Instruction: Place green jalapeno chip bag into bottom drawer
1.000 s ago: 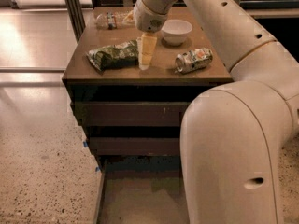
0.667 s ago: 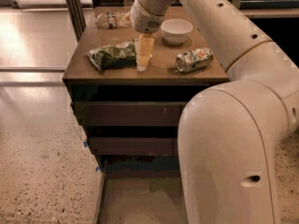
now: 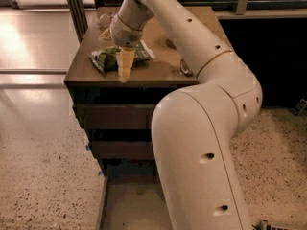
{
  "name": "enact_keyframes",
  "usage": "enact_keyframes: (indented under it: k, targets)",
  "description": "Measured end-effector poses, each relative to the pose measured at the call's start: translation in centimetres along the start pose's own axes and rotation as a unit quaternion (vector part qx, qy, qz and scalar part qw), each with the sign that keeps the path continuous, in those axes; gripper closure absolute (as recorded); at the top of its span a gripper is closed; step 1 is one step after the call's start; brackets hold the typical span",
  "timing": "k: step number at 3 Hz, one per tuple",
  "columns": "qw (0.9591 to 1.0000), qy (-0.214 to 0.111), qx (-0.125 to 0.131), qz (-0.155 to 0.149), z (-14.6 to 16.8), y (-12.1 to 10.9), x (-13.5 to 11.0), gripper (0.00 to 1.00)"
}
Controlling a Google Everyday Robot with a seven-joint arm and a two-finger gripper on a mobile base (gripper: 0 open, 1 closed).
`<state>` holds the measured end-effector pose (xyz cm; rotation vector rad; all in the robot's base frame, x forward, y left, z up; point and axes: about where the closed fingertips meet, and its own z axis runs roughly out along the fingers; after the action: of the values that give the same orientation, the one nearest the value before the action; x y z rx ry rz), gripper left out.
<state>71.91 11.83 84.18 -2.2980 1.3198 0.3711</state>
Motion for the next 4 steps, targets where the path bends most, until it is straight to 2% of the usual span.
enact_keyframes:
  k: [1,2,3,4]
  targets:
    - [1.0,0.0,0.003,0.002,0.3,-0.25,0.19,0.09]
    - [1.0,0.0,0.003,0.002,0.3,-0.25,0.19,0.28]
    - [1.0,0.0,0.003,0.002,0.3,-0.25,0.19,0.51]
    - [1.0,0.0,0.003,0.002,0.3,-0.25,0.19,0.82]
